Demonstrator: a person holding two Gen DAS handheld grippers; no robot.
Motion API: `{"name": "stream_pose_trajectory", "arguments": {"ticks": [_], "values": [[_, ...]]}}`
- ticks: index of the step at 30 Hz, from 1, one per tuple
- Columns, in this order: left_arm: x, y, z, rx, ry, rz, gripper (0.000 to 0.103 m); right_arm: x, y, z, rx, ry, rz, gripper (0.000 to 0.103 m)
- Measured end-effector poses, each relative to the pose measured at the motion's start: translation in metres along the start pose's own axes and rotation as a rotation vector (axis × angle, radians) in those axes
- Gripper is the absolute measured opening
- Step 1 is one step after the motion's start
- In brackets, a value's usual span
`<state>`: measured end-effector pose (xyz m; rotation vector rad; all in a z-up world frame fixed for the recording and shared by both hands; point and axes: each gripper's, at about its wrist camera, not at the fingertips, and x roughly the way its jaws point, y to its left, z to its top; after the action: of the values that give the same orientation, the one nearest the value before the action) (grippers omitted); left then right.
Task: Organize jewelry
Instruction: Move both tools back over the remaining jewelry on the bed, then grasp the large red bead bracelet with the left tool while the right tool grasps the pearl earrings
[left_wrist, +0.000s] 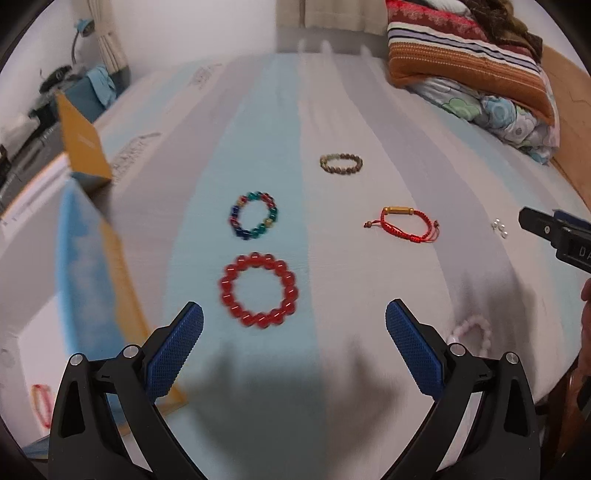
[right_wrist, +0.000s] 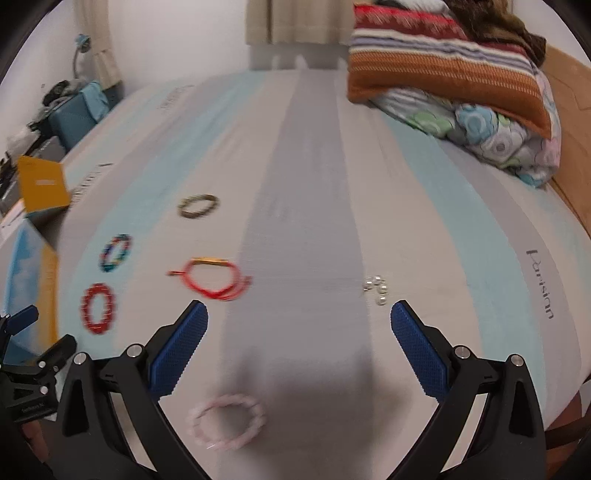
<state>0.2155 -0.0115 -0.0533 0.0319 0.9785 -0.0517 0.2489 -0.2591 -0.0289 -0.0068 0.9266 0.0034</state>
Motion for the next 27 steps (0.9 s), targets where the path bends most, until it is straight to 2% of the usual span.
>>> {"name": "stream_pose_trajectory", "arguments": {"ticks": [8, 12, 14, 16, 20, 25, 27], "values": [[0.063, -0.001, 0.002, 0.009, 0.015, 0.01, 0.097, 0.084, -0.046, -0.004, 0.001, 0.068, -0.053, 0.095], [0.081, 0.004, 0.0, -0.004, 0.043, 0.004, 0.095, 0.109, -0.062, -0.006, 0.02, 0.086, -0.058, 0.095], [0.085, 0.005, -0.001, -0.001, 0.031, 0.004, 0.09, 0.117, -0.068, -0.007, 0.035, 0.09, -0.048, 0.095], [0.089, 0.005, 0.0, -0.01, 0.029, 0.003, 0.09, 0.124, -0.071, -0.008, 0.041, 0.094, -0.034, 0.095], [0.09, 0.002, -0.001, -0.008, 0.023, 0.007, 0.083, 0.131, -0.076, -0.008, 0.062, 0.092, -0.001, 0.086], [0.086, 0.003, -0.005, -0.024, 0.032, -0.005, 0.06, 0.129, -0.088, -0.007, 0.108, 0.096, 0.012, 0.061], [0.084, 0.006, -0.005, -0.035, 0.042, -0.007, 0.048, 0.127, -0.094, -0.009, 0.127, 0.099, 0.01, 0.045]]}}
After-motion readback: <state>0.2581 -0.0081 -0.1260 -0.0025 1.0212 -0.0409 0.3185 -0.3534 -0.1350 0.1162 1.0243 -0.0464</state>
